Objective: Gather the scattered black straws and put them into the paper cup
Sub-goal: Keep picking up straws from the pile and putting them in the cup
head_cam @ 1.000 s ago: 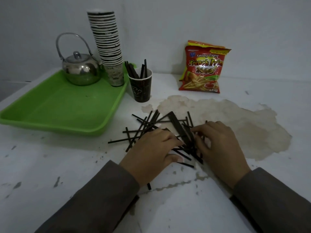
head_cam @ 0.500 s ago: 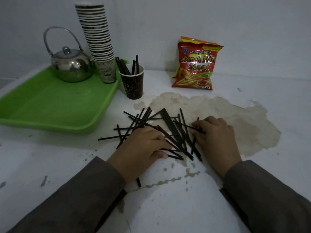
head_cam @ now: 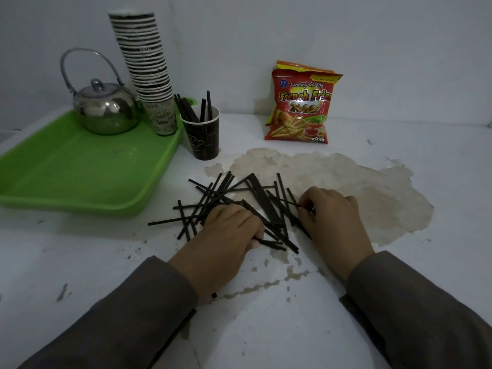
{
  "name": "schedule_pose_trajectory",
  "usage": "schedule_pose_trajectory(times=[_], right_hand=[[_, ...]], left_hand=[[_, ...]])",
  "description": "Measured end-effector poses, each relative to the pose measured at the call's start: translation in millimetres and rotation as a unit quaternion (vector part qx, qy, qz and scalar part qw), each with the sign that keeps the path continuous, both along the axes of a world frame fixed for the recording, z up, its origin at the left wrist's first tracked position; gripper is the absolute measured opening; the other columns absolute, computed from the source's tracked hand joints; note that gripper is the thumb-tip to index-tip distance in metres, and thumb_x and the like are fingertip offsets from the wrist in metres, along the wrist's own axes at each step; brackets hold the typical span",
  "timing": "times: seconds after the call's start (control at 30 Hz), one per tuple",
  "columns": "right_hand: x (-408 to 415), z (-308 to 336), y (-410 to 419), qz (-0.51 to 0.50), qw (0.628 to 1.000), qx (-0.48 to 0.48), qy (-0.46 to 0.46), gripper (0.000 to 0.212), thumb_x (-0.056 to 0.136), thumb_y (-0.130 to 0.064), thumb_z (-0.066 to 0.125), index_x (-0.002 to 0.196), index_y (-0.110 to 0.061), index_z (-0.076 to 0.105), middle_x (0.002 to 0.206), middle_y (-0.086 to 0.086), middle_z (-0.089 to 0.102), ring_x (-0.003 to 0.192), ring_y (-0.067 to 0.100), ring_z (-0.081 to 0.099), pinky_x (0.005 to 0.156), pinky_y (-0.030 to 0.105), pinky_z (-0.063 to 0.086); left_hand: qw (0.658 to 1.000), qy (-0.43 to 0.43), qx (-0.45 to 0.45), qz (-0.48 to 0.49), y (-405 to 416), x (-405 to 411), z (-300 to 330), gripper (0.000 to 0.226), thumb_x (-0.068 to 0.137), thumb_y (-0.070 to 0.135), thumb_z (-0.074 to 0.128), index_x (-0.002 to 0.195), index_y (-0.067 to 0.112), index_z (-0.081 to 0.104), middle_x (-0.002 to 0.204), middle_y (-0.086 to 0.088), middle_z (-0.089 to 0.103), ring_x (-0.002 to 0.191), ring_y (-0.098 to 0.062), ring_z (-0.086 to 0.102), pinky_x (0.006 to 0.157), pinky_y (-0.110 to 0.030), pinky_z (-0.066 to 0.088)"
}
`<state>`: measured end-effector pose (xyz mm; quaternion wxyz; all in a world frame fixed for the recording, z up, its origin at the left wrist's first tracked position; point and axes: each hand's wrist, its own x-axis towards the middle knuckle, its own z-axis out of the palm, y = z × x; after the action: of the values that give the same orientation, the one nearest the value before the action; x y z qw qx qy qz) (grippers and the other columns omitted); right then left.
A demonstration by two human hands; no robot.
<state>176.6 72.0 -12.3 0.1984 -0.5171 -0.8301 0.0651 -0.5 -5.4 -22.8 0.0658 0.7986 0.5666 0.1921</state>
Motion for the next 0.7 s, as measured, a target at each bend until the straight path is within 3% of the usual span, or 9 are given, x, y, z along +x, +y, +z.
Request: schedule_pose_trajectory(times=[0.13,0.27,0.37,0.47,0.57,0.7], right_hand=[[-0.5,-0.3,0.9,-0.014,0.999,-0.015,0.046,0.012,0.089,-0.010,0.051,0.096,-0.011,0.061,0.089,0.009,0.064,0.085,0.026,0.057,0.086,0.041,0.044],[-0.5,-3.9,2.5,-0.019,0.999,-0.017,0.033,0.033,0.088,0.002,0.047,0.120,-0.003,0.055,0.108,0.019,0.061,0.102,0.032,0.054,0.086,0.035,0.042],[-2.1,-8.1,1.1,-0.006,0.999,-0.008,-0.038,0.031,0.084,0.007,0.047,0.112,-0.003,0.059,0.099,0.015,0.056,0.091,0.029,0.051,0.077,0.034,0.045],[-5.2,-8.1,-1.1,-0.004,0.997,0.025,-0.077,0.017,0.090,-0.010,0.047,0.097,-0.006,0.062,0.091,0.010,0.053,0.083,0.025,0.049,0.073,0.036,0.045],[-8.3,-6.8,-0.7,-0.011,0.994,0.049,-0.095,0.023,0.093,-0.024,0.044,0.089,-0.010,0.062,0.088,0.007,0.053,0.081,0.025,0.049,0.071,0.035,0.039],[-13.5,-3.1,1.4,-0.025,0.991,0.060,-0.114,0.014,0.089,-0.015,0.048,0.089,-0.014,0.062,0.088,0.004,0.057,0.081,0.023,0.052,0.071,0.032,0.034]], left_hand=[[0.998,-0.038,0.055,0.015,-1.9,0.9,9.0,0.013,0.084,0.017,0.046,0.084,0.016,0.060,0.085,0.000,0.064,0.092,-0.007,0.040,0.084,-0.024,0.022],[0.991,-0.060,0.115,0.045,-2.9,-6.3,14.3,0.023,0.084,0.025,0.045,0.090,0.017,0.066,0.082,0.002,0.069,0.088,-0.008,0.050,0.085,-0.025,0.029],[0.989,-0.063,0.112,0.070,-2.5,-10.8,15.6,0.024,0.084,0.025,0.051,0.098,0.016,0.069,0.085,0.000,0.072,0.085,-0.018,0.060,0.082,-0.030,0.038],[0.990,-0.059,0.091,0.085,-1.2,-10.1,13.7,0.022,0.079,0.015,0.056,0.096,0.013,0.070,0.085,-0.004,0.073,0.082,-0.024,0.063,0.078,-0.035,0.043],[0.993,-0.052,0.069,0.078,2.0,-8.6,11.4,0.019,0.079,0.005,0.063,0.094,0.011,0.071,0.087,-0.008,0.073,0.084,-0.026,0.064,0.081,-0.034,0.040],[0.995,-0.014,0.066,0.076,3.6,-5.7,10.2,0.021,0.080,0.002,0.063,0.097,0.012,0.070,0.091,-0.009,0.071,0.086,-0.027,0.062,0.079,-0.029,0.033]])
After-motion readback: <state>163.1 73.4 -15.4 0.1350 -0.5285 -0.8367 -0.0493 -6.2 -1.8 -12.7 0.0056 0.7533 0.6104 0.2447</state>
